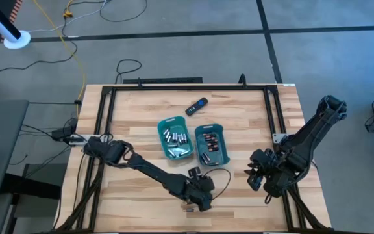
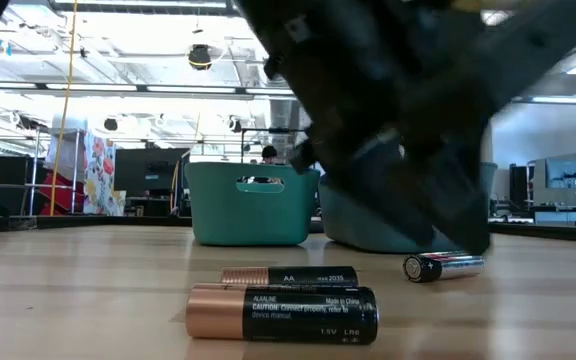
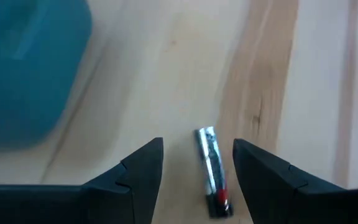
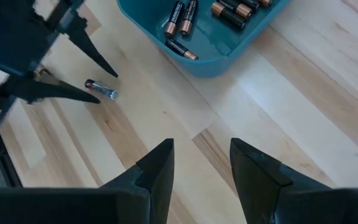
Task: Sort batteries
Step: Put the silver and black battery into the green bin
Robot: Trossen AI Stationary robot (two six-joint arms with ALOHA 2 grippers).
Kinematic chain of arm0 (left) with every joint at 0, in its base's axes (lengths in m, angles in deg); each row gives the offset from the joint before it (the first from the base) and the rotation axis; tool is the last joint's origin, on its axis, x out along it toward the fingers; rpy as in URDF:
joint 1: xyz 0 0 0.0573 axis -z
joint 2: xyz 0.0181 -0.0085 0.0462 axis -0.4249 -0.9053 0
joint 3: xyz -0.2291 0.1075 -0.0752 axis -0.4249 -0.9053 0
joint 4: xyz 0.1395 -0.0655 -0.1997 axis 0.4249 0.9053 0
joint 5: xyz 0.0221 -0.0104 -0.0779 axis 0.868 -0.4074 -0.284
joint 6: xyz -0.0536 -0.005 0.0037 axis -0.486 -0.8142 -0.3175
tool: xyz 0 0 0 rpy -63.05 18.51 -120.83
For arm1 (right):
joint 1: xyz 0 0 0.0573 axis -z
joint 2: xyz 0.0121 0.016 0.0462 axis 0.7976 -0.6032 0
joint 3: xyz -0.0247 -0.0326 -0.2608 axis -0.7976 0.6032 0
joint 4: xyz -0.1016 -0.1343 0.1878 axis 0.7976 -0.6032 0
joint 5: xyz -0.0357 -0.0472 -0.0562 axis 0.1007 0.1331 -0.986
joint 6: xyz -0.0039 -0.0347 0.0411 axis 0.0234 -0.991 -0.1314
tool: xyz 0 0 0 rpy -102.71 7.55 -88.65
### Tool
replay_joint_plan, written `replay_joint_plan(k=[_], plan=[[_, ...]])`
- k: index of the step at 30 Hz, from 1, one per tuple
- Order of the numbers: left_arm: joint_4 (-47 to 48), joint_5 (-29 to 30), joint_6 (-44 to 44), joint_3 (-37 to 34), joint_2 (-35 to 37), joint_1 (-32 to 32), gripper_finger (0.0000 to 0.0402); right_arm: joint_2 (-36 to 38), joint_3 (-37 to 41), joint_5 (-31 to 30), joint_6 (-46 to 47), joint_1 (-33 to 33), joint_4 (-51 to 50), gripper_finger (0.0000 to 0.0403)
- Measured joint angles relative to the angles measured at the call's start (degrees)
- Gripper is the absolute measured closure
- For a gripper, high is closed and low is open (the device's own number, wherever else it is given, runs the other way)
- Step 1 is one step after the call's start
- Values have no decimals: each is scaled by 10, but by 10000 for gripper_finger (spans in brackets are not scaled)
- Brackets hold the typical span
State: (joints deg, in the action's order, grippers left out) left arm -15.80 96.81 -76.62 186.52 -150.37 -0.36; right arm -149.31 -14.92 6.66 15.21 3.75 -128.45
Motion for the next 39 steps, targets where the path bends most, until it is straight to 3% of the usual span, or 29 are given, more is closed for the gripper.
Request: replay_joint_plan(k=[11,15,20,26,33,37,39], plan=[[68,-19,-49,29,-29,4,219,0,0,0,1,0,1,231],[71,-22,-31,29,-29,4,263,0,0,0,4,0,0,231],[74,-32,21,28,-25,4,357,0,0,0,5,0,0,231],[87,-55,76,26,-16,-10,364,0,0,0,5,0,3,231],[91,-153,212,24,33,-66,364,0,0,0,10,2,3,231],[92,-266,287,25,78,-96,364,0,0,0,31,2,1,231],[107,-276,310,25,106,-103,364,0,0,0,40,2,1,231]])
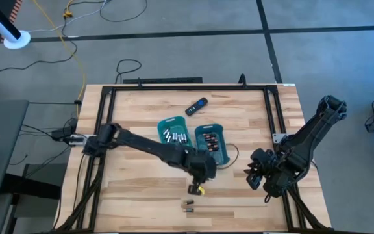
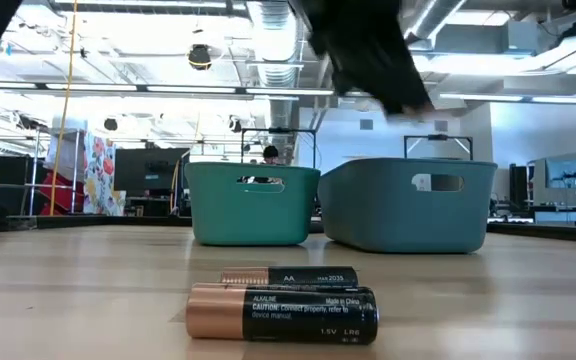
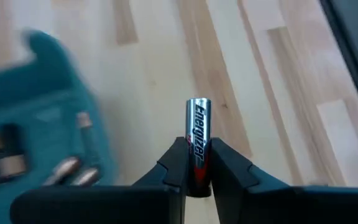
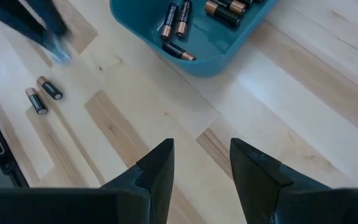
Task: Sort batteries
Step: Put the silver and black battery into the green bin
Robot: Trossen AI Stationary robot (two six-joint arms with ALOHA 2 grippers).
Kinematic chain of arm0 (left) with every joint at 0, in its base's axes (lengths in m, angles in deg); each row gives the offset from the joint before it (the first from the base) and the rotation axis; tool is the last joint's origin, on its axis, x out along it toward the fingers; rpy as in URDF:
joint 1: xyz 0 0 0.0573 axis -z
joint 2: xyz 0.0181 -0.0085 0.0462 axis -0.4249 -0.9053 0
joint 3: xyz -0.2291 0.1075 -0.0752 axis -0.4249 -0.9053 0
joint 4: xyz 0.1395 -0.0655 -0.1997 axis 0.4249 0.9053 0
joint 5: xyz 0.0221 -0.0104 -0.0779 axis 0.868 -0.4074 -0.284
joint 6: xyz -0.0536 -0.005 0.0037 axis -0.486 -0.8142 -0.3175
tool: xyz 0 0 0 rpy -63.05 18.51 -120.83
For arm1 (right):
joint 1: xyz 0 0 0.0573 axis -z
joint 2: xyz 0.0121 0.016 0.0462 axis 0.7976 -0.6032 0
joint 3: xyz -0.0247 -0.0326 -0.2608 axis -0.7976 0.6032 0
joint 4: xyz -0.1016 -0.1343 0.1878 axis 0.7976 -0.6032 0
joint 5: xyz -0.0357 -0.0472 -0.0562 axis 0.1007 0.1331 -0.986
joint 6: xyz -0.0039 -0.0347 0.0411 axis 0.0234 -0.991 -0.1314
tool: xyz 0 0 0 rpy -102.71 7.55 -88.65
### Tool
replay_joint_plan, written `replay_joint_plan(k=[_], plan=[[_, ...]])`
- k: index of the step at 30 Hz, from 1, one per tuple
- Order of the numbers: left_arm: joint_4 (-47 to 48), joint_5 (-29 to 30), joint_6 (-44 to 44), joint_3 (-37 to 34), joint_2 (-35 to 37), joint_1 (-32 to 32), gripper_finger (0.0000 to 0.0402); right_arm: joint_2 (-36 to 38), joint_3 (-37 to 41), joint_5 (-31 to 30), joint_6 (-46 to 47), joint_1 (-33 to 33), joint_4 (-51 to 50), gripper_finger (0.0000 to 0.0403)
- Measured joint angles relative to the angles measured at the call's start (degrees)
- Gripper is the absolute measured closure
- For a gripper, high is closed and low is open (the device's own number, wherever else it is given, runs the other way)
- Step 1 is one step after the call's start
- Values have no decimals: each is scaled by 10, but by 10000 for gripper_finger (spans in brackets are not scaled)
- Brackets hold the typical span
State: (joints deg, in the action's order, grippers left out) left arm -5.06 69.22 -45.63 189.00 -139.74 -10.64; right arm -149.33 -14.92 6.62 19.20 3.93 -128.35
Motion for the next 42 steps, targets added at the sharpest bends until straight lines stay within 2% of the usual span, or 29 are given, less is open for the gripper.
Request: replay_joint_plan(k=[2,5,9,12,15,19,23,26,32,35,39,42], plan=[[24,8,26,0,32,-7,364,0,0,0,10,0,-3,231],[85,49,55,1,78,-18,364,0,0,-1,21,0,-6,231],[190,101,56,-3,117,-48,364,0,0,-15,51,0,-21,231],[207,123,24,-68,158,-77,364,0,0,-19,79,4,-28,231],[164,124,8,-186,208,-105,364,0,0,-19,94,13,-29,231],[22,113,-25,-347,279,-143,364,0,0,-20,96,34,-29,231],[-93,103,-40,-450,310,-183,364,0,0,-20,97,66,-27,231],[-107,89,-37,-469,310,-211,364,0,0,-20,97,89,-26,231],[-119,87,16,-468,293,-259,364,0,0,-21,95,125,-25,231],[-118,66,16,-468,285,-281,364,0,0,-21,95,139,-23,231],[-120,61,-8,-468,272,-292,364,0,0,-21,95,156,-10,231],[-131,55,14,-467,262,-291,364,0,0,-21,95,166,-8,231]])
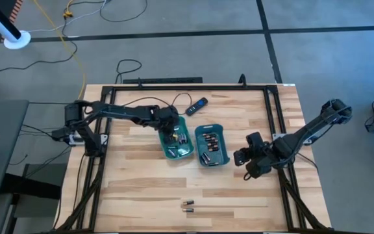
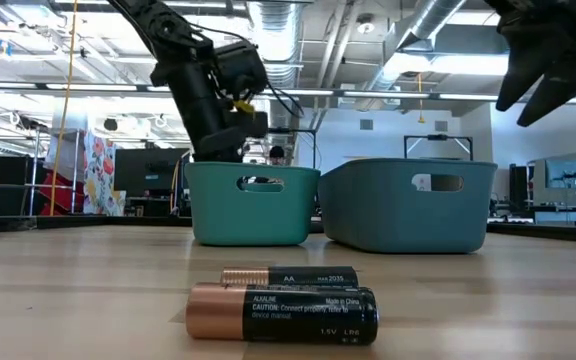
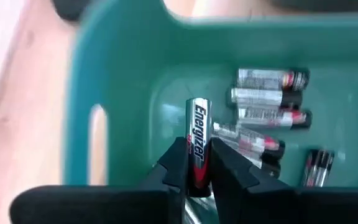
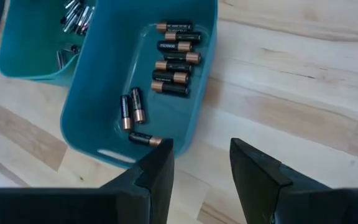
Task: Sort batteries
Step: Put the silver and black battery into the green bin, then put the copper and black battery into the blue bin
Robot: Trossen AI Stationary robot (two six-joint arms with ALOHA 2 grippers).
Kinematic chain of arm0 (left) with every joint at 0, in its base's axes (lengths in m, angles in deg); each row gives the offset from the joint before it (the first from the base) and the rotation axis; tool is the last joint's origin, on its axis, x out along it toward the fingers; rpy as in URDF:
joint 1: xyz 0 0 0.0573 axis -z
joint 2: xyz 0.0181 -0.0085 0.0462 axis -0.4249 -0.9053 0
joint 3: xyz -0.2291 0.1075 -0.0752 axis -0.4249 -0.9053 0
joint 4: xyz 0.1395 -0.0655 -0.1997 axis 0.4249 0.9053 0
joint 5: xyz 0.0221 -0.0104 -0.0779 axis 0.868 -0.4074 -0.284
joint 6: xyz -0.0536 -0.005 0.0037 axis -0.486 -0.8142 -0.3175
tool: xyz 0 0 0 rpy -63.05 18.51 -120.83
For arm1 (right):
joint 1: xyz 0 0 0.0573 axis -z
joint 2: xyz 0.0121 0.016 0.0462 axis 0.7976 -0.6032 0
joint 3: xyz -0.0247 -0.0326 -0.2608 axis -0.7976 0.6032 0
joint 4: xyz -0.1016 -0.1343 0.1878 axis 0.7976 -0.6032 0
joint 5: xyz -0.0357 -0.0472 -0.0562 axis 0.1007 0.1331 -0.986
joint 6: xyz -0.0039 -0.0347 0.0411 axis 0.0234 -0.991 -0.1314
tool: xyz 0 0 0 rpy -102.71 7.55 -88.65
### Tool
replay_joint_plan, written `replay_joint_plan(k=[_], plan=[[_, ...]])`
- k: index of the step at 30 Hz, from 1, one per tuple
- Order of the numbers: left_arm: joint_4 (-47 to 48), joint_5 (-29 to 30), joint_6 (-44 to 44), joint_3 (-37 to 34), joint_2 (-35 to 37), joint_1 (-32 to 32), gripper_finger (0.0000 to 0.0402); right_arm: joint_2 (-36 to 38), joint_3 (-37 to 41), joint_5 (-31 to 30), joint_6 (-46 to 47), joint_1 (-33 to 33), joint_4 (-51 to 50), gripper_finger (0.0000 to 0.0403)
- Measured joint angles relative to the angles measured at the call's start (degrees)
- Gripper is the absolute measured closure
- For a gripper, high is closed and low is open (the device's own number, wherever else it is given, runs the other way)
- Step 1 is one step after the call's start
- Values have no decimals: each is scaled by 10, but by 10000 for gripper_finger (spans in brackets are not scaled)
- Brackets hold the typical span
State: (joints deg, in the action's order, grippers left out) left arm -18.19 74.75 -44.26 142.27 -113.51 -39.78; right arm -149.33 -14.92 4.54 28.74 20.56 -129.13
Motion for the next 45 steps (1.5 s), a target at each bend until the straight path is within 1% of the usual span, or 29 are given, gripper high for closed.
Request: replay_joint_plan(k=[2,7,9,16,19,25,29,32,35,39,45], plan=[[-8,-2,3,-1,-14,2,356,0,0,0,0,6,0,231],[-28,-5,-4,1,-29,4,319,0,0,0,0,20,4,231],[-21,-4,-5,-1,-32,4,311,0,0,0,0,25,7,231],[-25,-4,-6,-1,-34,4,304,0,0,0,-1,33,7,231],[-21,-4,-20,-1,-28,4,303,0,0,0,-1,33,7,231],[-8,-3,-66,0,17,4,302,0,0,0,-29,33,8,231],[7,-1,-95,0,73,4,302,0,0,0,-58,33,8,231],[31,22,-128,0,121,13,302,0,0,0,-88,29,8,231],[60,48,-177,0,168,41,302,0,0,2,-122,18,6,231],[72,83,-241,0,207,110,301,0,0,4,-146,-6,-6,231],[64,154,-303,0,213,242,301,0,0,6,-165,-48,-23,231]])
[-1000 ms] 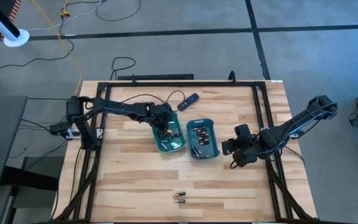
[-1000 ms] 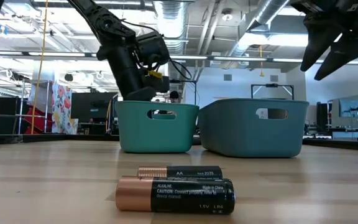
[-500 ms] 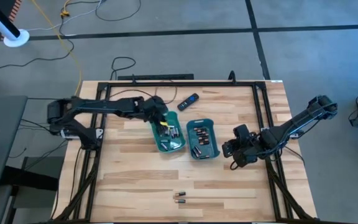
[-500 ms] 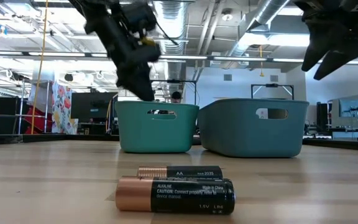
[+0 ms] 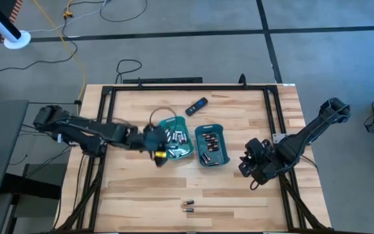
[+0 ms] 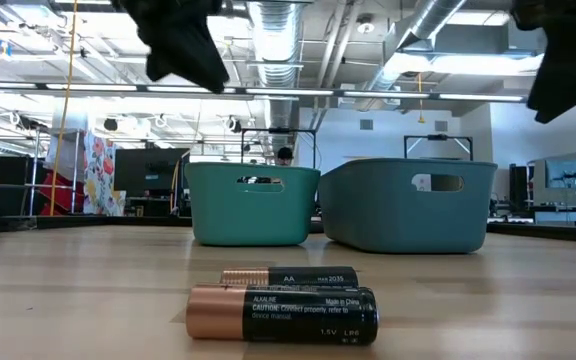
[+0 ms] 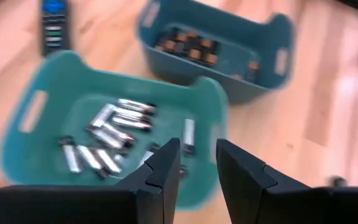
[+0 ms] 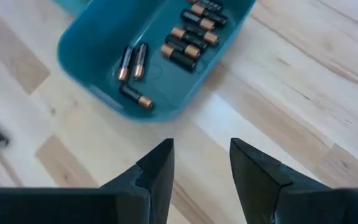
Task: Sort batteries
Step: Put the copper and black battery into the blue bin
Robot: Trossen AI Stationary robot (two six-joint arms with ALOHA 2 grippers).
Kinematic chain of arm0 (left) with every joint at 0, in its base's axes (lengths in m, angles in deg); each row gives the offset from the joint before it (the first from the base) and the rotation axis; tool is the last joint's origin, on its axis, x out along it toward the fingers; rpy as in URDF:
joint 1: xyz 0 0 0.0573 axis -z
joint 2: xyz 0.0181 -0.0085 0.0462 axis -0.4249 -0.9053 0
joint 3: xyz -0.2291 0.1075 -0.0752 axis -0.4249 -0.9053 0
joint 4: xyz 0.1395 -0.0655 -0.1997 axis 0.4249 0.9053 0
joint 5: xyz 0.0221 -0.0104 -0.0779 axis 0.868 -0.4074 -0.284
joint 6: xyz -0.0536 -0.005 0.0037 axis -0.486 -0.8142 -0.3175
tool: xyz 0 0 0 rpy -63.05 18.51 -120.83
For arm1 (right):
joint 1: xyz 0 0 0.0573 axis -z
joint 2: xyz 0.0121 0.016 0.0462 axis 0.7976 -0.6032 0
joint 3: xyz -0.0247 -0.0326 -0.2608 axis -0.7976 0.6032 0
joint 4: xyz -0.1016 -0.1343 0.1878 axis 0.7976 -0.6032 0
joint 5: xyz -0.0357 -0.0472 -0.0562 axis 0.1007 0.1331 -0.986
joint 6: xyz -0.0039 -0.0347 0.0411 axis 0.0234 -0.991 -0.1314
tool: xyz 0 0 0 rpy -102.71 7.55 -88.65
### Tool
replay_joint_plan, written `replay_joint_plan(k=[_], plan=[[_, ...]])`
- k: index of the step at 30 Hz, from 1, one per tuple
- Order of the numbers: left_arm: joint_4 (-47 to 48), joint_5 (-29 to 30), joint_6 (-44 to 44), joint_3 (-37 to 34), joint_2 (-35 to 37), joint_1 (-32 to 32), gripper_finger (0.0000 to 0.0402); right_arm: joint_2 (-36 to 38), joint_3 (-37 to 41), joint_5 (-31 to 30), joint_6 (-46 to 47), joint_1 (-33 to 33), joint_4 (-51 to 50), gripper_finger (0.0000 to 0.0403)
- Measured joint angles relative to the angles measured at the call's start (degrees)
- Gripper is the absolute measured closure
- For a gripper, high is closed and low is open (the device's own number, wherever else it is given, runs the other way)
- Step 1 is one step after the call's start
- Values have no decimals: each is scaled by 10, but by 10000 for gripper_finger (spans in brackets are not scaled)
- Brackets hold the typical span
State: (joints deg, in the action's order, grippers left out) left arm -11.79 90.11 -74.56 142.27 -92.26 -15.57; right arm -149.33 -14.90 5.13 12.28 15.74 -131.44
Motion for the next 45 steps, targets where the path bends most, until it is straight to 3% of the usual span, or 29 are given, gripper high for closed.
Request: replay_joint_plan(k=[12,27,34,45], plan=[[-63,31,-101,1,-68,157,301,0,0,0,-95,-5,7,231],[-202,31,-237,14,-244,207,301,0,0,18,-76,-98,2,231],[-199,30,-150,79,-321,207,328,0,0,18,-26,-135,-24,231],[-205,19,-141,113,-348,217,351,0,0,18,20,-169,-31,231]])
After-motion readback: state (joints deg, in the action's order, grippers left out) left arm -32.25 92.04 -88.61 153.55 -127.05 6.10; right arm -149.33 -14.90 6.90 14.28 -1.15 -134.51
